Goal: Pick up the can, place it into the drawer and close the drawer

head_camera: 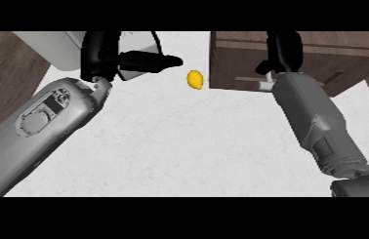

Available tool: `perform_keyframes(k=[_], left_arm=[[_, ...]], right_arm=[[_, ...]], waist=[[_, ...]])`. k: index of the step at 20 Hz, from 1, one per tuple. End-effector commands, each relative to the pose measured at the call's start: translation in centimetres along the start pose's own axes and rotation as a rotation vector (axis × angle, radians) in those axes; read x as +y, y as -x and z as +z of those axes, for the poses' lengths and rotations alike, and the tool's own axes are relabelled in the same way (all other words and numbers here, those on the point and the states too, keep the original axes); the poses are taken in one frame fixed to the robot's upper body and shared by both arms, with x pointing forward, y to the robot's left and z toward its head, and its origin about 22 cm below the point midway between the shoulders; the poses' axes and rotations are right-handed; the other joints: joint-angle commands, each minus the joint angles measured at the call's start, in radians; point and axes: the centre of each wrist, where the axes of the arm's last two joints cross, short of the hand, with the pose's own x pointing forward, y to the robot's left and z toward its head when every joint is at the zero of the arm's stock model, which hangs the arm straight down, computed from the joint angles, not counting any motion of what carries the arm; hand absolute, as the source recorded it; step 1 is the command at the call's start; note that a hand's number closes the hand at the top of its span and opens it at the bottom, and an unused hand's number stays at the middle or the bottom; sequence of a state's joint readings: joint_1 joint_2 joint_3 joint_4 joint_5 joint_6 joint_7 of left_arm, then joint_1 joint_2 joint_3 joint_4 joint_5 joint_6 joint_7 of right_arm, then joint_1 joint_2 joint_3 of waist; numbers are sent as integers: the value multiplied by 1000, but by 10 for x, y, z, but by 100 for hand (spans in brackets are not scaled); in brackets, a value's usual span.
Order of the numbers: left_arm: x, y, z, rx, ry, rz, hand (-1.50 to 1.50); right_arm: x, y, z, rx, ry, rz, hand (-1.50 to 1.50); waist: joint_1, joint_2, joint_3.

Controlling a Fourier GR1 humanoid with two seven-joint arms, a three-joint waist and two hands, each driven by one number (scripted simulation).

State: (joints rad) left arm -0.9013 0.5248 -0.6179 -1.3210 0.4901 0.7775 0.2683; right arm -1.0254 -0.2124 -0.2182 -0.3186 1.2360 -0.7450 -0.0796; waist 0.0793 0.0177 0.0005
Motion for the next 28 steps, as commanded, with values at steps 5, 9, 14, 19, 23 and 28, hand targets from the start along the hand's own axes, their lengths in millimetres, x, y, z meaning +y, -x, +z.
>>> perform_keyframes(k=[5,9,14,19,23,28], left_arm=[[4,5,5,-7,13,-9,-150],[12,18,14,-12,17,-6,-150],[11,18,16,-7,2,1,-150],[14,26,19,0,-7,-1,-150],[25,27,23,-6,-33,-6,-150],[44,29,23,10,-30,3,-150]], right_arm=[[-19,-32,-31,-22,9,-76,-150],[-13,-35,-25,-19,55,-198,-150],[-25,-43,-37,14,73,-410,-150],[-28,-53,-41,20,88,-588,-150],[-23,-53,-37,80,77,-801,-150],[-26,-38,-40,107,67,-871,-150]], waist=[[22,19,3],[28,17,4],[13,10,5],[-2,8,4],[-21,-8,4],[-21,-1,1]])
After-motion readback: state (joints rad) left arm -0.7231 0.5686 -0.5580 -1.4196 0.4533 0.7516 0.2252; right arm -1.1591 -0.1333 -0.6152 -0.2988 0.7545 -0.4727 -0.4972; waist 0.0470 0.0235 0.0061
